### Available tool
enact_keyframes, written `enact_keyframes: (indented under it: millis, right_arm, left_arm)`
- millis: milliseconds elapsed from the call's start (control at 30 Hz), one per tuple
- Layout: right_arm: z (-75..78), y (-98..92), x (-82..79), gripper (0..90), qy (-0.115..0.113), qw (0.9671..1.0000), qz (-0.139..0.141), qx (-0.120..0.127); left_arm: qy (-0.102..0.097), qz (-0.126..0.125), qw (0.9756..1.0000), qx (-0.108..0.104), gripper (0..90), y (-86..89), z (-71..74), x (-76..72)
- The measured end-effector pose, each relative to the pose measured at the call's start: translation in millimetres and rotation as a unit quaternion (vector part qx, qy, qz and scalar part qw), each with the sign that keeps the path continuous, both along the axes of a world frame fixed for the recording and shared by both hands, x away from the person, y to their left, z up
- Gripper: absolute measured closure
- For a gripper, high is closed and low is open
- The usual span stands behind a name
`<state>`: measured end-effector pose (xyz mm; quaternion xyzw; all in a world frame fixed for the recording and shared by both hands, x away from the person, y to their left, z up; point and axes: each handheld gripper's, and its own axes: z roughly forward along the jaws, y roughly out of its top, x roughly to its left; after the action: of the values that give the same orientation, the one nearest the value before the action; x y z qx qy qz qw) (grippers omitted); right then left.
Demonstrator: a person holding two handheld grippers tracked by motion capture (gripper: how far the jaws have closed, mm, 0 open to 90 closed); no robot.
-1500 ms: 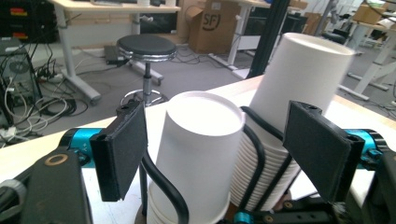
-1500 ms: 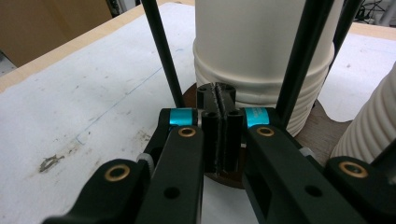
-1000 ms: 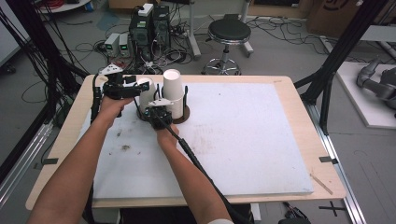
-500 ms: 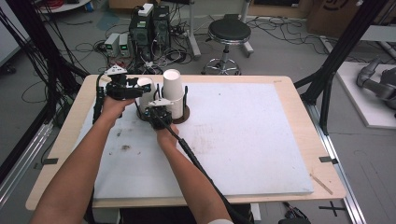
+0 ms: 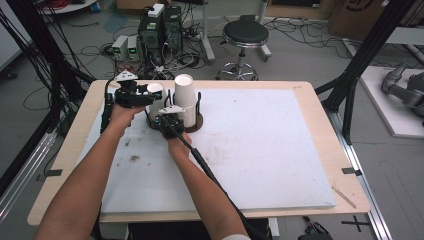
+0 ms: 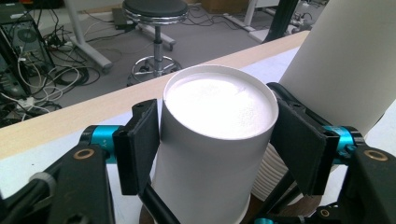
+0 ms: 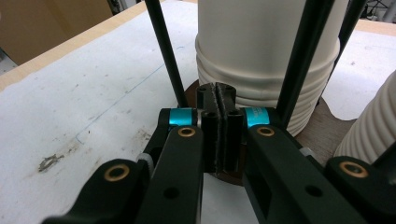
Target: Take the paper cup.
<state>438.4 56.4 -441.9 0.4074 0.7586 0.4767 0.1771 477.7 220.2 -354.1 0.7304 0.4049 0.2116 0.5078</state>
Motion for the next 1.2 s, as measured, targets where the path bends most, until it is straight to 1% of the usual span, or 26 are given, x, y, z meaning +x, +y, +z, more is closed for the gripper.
enact_keyframes:
  millis: [33,100,200,333,367,400,433,467,500,533,567,633,667,700,800,867,900,967,1000,1033,1067,1133,1200]
  right_arm:
    - [0.0,0.0,0.0,89.6,0.0,1.0,0.0,0.0]
    - [0.2,0.5,-0.4,89.6,0.001,1.0,-0.001,0.001]
    - [0.0,0.5,-0.1,89.6,-0.001,1.0,-0.001,-0.001]
    - [0.2,0.8,-0.1,89.6,-0.001,1.0,-0.002,-0.001]
    - [-0.1,1.3,0.3,89.2,-0.002,1.0,-0.002,-0.003]
    - [-0.1,1.3,0.3,89.2,-0.002,1.0,-0.002,-0.003]
    - [-0.5,1.1,0.4,88.3,-0.001,1.0,-0.002,-0.006]
    - [-1.6,1.7,0.6,88.3,0.004,1.0,-0.004,-0.006]
    - [-2.2,1.8,0.8,88.3,0.003,1.0,-0.004,-0.008]
    - [-2.2,1.8,0.8,88.3,0.003,1.0,-0.004,-0.008]
    - [-2.3,1.9,0.9,88.3,0.003,1.0,-0.004,-0.009]
    - [-1.9,2.0,0.8,88.1,0.005,1.0,-0.004,-0.007]
    - [-1.9,1.8,1.0,88.0,0.006,1.0,-0.002,-0.007]
    - [-2.0,1.9,1.0,88.1,0.006,1.0,-0.002,-0.007]
    - [-2.1,1.8,1.2,88.0,0.005,1.0,-0.001,-0.007]
    - [-1.9,1.8,1.2,88.0,0.007,1.0,-0.001,-0.006]
    - [-1.9,1.8,1.2,88.1,0.008,1.0,-0.002,-0.005]
    - [-1.7,1.5,1.3,88.1,0.008,1.0,-0.001,-0.005]
    - [-0.8,2.3,0.3,88.1,0.008,1.0,0.003,0.0]
    - [-0.4,2.0,0.4,88.0,0.002,1.0,0.005,-0.001]
    - [-0.4,2.0,0.4,88.0,0.002,1.0,0.005,-0.001]
    - [1.6,1.2,0.5,88.1,0.0,1.0,0.003,0.005]
    - [3.5,-0.2,1.4,88.3,0.0,1.0,0.002,0.006]
  left_arm:
    - [-0.002,-0.001,1.0,0.003,33.6,0.1,0.1,-0.4]
    - [-0.005,-0.001,1.0,0.002,34.8,0.8,1.1,-1.0]
    - [-0.014,-0.002,0.9999,-0.006,36.1,4.4,4.1,-2.5]
    - [-0.019,0.0,0.9998,-0.009,37.6,6.7,6.0,-3.9]
    - [-0.023,-0.003,0.9996,-0.018,51.8,8.1,7.0,-4.8]
    - [-0.035,-0.004,0.999,-0.028,51.8,10.7,8.7,-7.6]
    - [-0.055,0.009,0.9979,-0.033,73.7,12.2,10.1,-10.1]
    - [-0.049,0.015,0.9979,-0.04,61.2,13.1,11.0,-9.6]
    - [-0.036,0.019,0.9984,-0.04,48.6,13.0,10.9,-8.1]
    - [-0.028,0.027,0.9987,-0.035,48.6,12.4,9.9,-6.9]
    - [-0.023,0.026,0.9988,-0.036,38.0,11.7,8.2,-5.9]
    - [-0.017,0.016,0.9989,-0.039,31.3,9.1,5.1,-4.2]
    - [-0.014,0.015,0.9991,-0.037,26.5,6.8,4.1,-3.3]
    - [-0.013,0.011,0.9993,-0.033,25.1,4.7,3.9,-2.2]
    - [-0.014,0.004,0.9994,-0.033,25.1,-1.9,5.9,1.4]
    - [-0.018,0.002,0.9994,-0.028,25.1,-5.5,5.9,2.8]
    - [-0.013,0.002,0.9996,-0.025,25.0,-6.5,4.8,3.7]
    - [0.004,0.001,0.9998,-0.019,21.9,-8.4,1.5,6.3]
    - [0.007,-0.001,0.9998,-0.016,21.7,-8.9,0.6,6.6]
    - [0.006,0.0,0.9999,-0.012,23.0,-9.0,0.1,6.8]
    - [0.007,0.004,0.9999,-0.01,23.0,-9.0,0.2,6.9]
    - [0.006,0.01,0.9999,-0.009,30.7,-7.2,0.8,6.5]
    - [0.006,0.01,0.9999,-0.012,32.0,-5.3,1.0,6.5]
